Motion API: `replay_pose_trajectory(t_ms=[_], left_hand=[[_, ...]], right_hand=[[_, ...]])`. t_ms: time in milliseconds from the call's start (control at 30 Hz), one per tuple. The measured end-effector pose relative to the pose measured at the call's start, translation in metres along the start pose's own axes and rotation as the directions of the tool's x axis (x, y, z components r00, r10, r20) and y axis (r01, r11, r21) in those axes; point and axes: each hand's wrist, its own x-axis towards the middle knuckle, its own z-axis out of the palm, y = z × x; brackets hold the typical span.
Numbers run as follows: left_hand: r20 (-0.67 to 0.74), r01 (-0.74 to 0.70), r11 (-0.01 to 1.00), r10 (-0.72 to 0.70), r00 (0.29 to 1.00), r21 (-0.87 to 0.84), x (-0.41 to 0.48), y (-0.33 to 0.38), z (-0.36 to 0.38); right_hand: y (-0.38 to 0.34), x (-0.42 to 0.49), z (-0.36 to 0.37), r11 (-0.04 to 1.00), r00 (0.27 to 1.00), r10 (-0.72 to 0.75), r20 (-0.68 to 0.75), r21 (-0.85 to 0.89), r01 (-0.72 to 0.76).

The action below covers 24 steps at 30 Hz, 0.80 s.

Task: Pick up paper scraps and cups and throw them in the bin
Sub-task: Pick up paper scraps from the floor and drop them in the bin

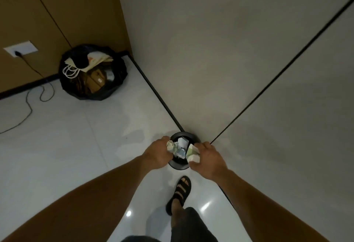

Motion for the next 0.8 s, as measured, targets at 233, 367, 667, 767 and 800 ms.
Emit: replay_pose_trajectory(t_ms=[233,367,667,767,800], left_hand=[[0.028,0.07,0.997,-0.07,0.997,0.011,0.178,-0.03,0.062],[0.009,0.047,0.994,-0.048,0.999,0.095,0.278,-0.089,0.13],[0.034,-0.048,0.907,0.037,0.999,0.419,0.389,-0.211,0.255],[0.065,-0.111,0.906,0.093,0.994,0.408,0.382,-0.226,0.255],[0.097,-0.117,0.905,0.085,0.992,0.408,0.378,-0.226,0.25]], right_hand=[[0.074,0.141,0.072,0.998,0.995,0.059,0.078,0.008,-0.06],[0.11,0.226,0.156,0.997,0.995,0.058,0.075,-0.055,-0.054],[0.179,0.324,0.33,0.976,0.993,0.107,0.047,-0.197,-0.096],[0.179,0.319,0.34,0.979,0.992,0.115,0.045,-0.174,-0.105],[0.176,0.313,0.336,0.984,0.99,0.129,0.05,-0.13,-0.122]])
